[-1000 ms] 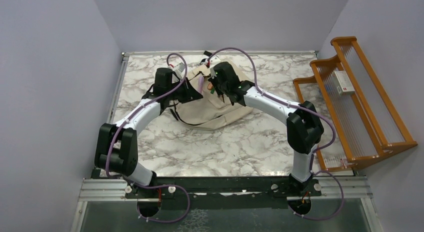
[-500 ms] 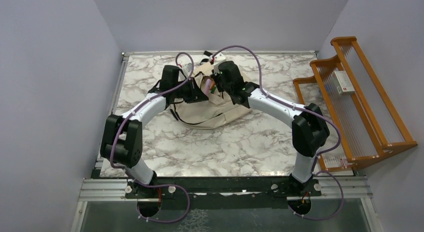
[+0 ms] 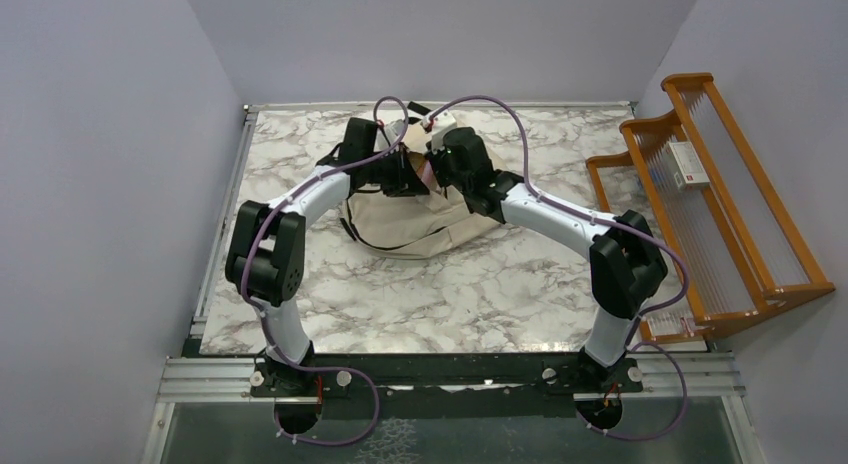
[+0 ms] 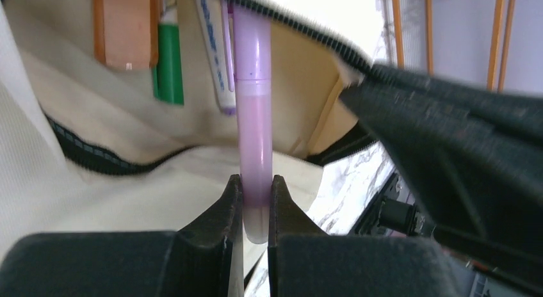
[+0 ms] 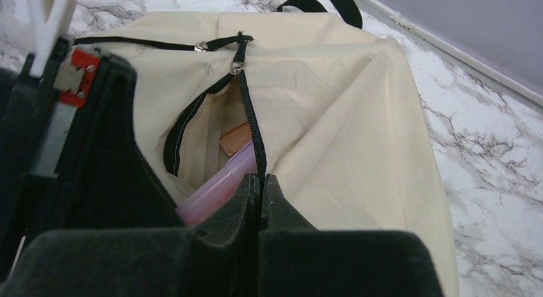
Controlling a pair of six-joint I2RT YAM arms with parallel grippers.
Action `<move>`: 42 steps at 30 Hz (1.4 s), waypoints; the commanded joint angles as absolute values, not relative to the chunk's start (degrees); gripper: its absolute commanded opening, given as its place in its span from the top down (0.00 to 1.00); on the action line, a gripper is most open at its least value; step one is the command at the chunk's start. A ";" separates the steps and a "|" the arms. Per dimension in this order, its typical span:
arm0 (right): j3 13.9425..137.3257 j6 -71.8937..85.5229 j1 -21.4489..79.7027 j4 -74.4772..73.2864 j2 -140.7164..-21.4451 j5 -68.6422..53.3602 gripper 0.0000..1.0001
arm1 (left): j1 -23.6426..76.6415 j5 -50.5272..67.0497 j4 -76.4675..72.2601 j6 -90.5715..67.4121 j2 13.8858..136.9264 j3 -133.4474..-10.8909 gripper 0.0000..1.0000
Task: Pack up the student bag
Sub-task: Place the stationery in the student bag.
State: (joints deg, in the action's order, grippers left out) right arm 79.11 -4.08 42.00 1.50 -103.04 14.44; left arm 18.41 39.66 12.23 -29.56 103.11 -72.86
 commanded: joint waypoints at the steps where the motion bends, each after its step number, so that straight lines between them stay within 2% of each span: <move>1: 77.93 -3.33 42.36 6.97 -99.19 10.96 1.00 | 18.54 41.86 12.28 -26.91 107.06 -79.71 1.00; 9: 75.71 -0.72 42.36 7.80 -98.10 7.99 0.99 | 18.54 42.28 10.95 -24.54 114.40 -88.15 1.00; 15: 74.64 2.45 42.35 7.96 -97.92 5.91 1.00 | 18.63 42.80 3.30 -28.60 117.10 -88.83 0.99; 20: 73.80 2.99 42.36 7.95 -97.57 6.51 1.00 | 18.81 41.92 2.20 -28.65 116.83 -89.02 0.60; 22: 73.71 3.19 42.36 7.91 -97.56 7.01 0.99 | 18.81 41.41 2.75 -27.93 116.14 -88.54 0.53; 24: 73.86 3.50 42.36 7.25 -97.73 7.57 1.00 | 18.81 41.06 3.81 -27.04 115.45 -88.37 0.50; 36: 72.32 4.17 42.31 7.18 -96.58 12.43 1.00 | 17.53 40.21 8.42 -23.54 104.56 -80.85 0.49; 42: 71.01 4.43 42.24 7.20 -95.84 15.27 0.99 | 14.95 39.45 9.66 -21.93 97.40 -74.40 0.54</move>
State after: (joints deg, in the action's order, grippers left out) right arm 71.99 3.44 41.78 5.10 -98.45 12.62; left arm 16.80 40.07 8.84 -24.01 103.35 -78.13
